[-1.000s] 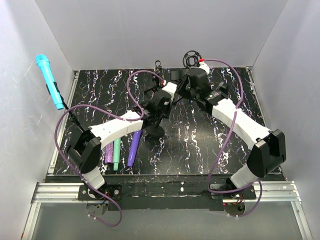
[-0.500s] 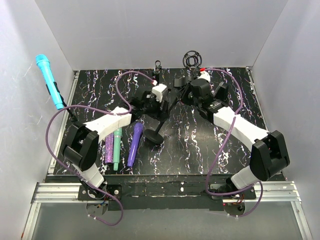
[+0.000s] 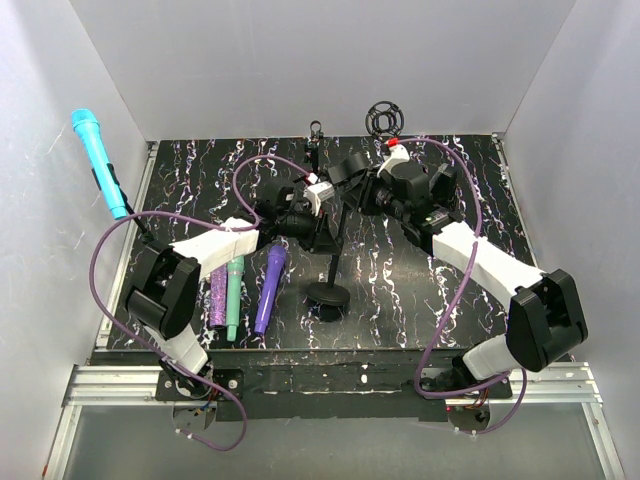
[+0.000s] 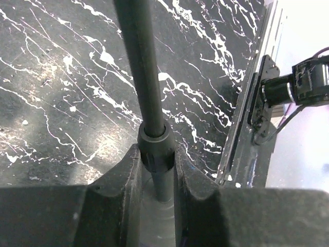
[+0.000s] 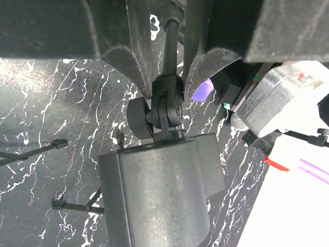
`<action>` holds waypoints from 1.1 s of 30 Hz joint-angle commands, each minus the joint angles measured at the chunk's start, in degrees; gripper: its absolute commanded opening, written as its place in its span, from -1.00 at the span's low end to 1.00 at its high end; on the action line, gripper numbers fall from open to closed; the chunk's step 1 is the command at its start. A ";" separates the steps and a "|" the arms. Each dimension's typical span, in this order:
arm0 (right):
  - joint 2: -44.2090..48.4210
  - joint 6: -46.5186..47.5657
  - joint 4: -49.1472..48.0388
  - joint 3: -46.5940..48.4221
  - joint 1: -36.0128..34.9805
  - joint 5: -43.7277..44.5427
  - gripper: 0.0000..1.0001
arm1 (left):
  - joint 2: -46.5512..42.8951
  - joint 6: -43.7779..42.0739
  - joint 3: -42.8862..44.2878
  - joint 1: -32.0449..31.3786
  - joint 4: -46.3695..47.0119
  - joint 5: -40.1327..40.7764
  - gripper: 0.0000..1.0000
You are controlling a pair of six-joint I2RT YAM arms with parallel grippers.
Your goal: Remove the microphone from the stand
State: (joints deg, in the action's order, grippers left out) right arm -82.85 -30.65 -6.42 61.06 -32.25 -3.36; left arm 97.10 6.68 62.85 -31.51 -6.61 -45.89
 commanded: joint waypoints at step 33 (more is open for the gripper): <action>-1.62 -15.86 14.00 6.19 -0.01 20.42 -0.97 | -5.69 0.17 8.17 -7.98 -5.34 25.31 0.39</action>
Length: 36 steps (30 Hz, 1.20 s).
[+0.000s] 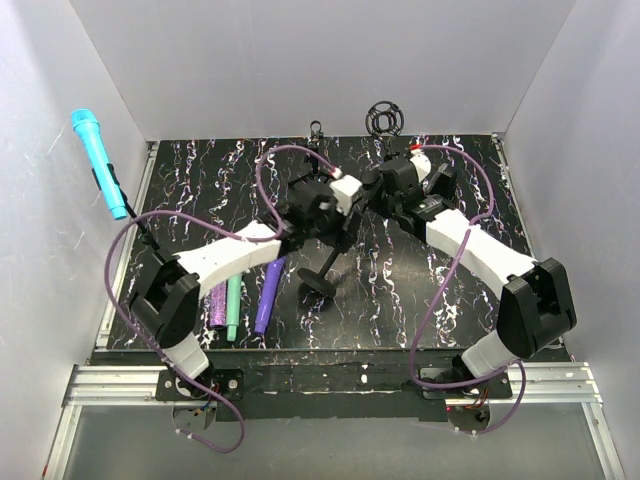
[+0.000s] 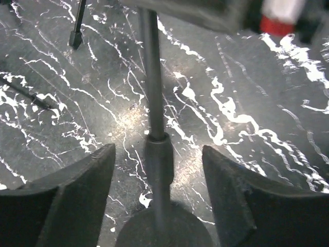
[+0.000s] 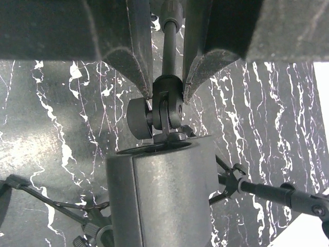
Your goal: Remove the microphone from the stand
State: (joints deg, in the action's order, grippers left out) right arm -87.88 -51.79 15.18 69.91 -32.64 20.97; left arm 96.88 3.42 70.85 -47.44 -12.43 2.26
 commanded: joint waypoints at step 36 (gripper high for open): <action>0.86 -1.57 8.39 11.75 -1.72 10.67 -0.97 | 7.97 3.27 4.65 -4.86 18.75 30.19 -0.77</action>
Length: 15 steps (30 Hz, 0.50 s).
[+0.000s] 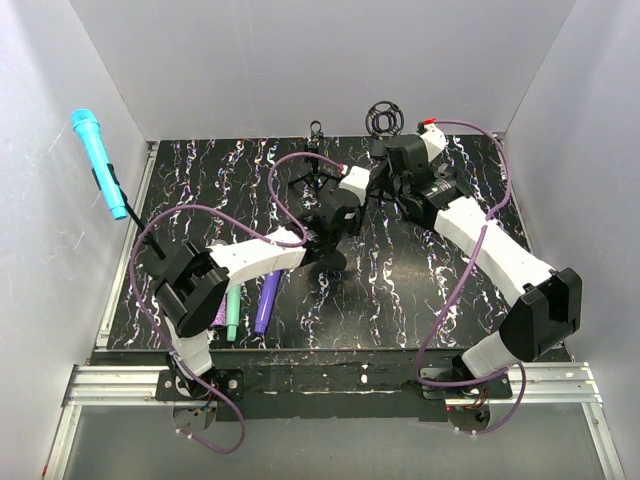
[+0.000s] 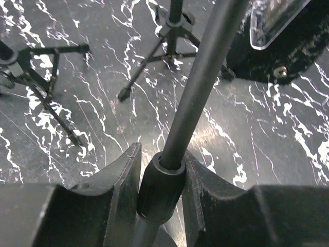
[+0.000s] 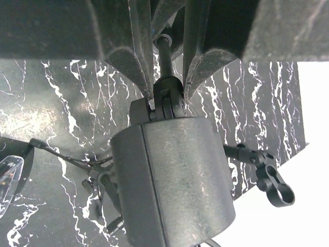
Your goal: Remove the microphone from the stand
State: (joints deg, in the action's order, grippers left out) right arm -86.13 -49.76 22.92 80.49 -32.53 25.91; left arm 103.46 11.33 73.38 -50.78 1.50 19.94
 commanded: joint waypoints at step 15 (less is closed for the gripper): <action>5.18 25.84 -34.68 -15.54 0.01 -11.04 -0.97 | -16.87 -6.76 -9.05 12.45 -7.19 -27.75 0.55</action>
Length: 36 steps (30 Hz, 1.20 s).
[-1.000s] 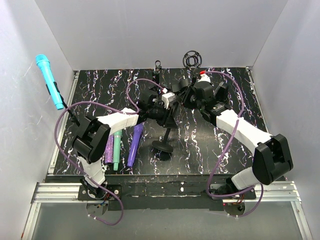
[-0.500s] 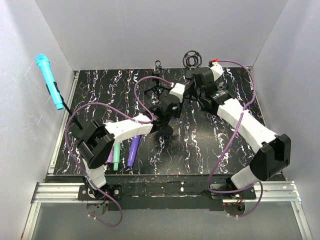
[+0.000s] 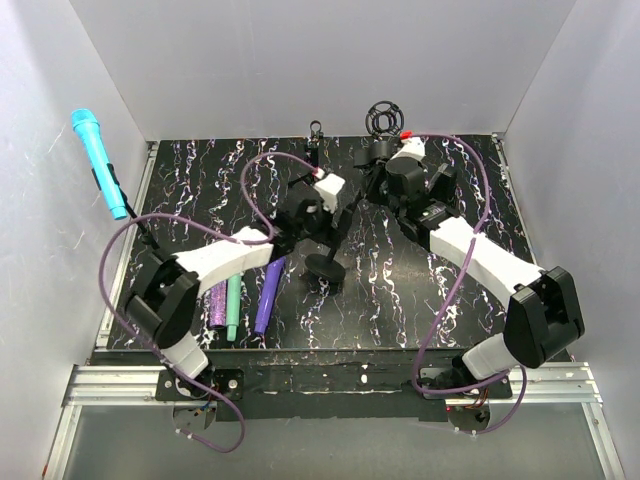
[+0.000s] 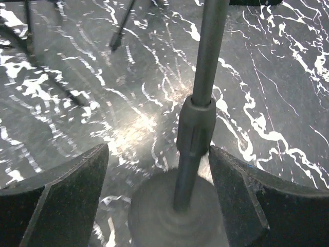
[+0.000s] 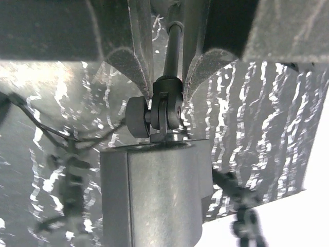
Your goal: Remove the microphone from the stand
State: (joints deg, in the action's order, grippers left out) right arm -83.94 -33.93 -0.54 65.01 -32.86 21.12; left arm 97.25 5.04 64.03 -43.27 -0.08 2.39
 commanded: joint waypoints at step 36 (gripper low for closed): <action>19.52 33.76 -21.35 -30.47 -1.15 -39.84 -0.97 | -18.60 -28.50 15.86 7.32 -22.61 -43.26 0.64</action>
State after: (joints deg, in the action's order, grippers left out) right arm -63.05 -2.24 -29.71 37.58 -33.91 -17.87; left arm 76.27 -21.02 76.29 -35.97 -21.41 -32.38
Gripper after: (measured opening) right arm 0.293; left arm 0.837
